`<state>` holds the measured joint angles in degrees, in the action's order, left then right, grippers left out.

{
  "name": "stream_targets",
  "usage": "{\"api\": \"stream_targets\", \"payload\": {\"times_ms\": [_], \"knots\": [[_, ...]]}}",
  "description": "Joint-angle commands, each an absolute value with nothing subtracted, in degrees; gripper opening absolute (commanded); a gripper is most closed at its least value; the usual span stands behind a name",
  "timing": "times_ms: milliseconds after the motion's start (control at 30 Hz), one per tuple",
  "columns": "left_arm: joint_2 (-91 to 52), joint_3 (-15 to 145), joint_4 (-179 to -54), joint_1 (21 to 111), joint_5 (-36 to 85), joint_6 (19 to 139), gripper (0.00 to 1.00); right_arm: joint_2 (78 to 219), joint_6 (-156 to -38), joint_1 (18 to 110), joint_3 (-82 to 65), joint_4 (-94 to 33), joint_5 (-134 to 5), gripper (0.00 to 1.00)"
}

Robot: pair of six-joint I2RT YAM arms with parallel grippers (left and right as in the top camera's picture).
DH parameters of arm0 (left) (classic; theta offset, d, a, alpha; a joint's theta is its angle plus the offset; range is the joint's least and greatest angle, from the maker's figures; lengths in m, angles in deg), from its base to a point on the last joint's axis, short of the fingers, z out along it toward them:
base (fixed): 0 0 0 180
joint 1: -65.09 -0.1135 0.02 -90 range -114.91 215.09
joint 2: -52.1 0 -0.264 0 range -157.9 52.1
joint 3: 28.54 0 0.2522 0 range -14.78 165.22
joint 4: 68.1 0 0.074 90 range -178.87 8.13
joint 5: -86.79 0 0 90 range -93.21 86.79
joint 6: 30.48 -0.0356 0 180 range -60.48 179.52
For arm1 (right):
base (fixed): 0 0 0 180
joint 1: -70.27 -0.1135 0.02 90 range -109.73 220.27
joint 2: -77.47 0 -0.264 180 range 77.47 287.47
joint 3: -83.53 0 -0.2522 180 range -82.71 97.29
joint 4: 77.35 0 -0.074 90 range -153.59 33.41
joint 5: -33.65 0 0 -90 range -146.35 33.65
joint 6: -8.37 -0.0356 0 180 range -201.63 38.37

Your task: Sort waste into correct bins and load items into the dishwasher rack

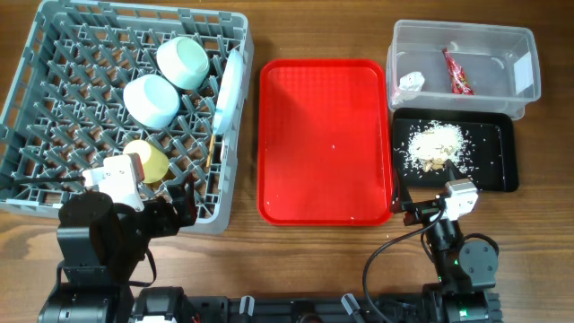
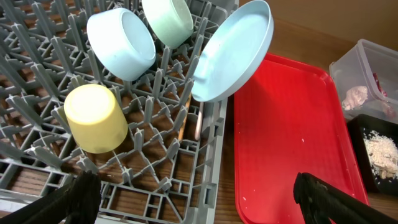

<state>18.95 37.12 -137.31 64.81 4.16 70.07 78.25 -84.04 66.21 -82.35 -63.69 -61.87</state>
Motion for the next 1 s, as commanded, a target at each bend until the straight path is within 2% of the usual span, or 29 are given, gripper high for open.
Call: {"api": "stream_targets", "payload": {"times_ms": [0,133,200,433,600,700,767,967], "knots": [[20.75,36.86,-139.23,64.92,3.86,68.87,1.00,77.68,-83.28,66.21,-82.42,-63.91,-61.94,1.00],[26.12,32.18,-138.64,64.92,2.28,68.93,1.00,77.68,-83.26,66.21,-82.42,-63.91,-61.94,1.00],[32.74,22.91,-132.13,64.94,3.27,69.00,1.00,77.68,-83.28,66.21,-82.42,-63.91,-61.96,1.00],[49.84,-4.37,-101.02,65.03,5.17,74.00,1.00,77.68,-83.28,66.21,-82.42,-63.91,-61.94,1.00],[51.91,-14.01,-80.50,65.25,3.79,73.74,1.00,77.68,-83.28,66.21,-82.42,-63.91,-61.94,1.00],[51.91,-14.46,-80.63,65.36,3.55,68.47,1.00,77.68,-83.26,66.21,-82.42,-63.91,-61.96,1.00],[51.89,-14.46,-85.92,65.36,2.94,68.96,1.00,77.68,-83.28,66.21,-82.42,-63.91,-61.94,1.00],[51.80,-14.46,-85.77,65.36,2.94,68.93,1.00,77.68,-83.28,66.21,-82.42,-63.91,-61.94,1.00]]}}
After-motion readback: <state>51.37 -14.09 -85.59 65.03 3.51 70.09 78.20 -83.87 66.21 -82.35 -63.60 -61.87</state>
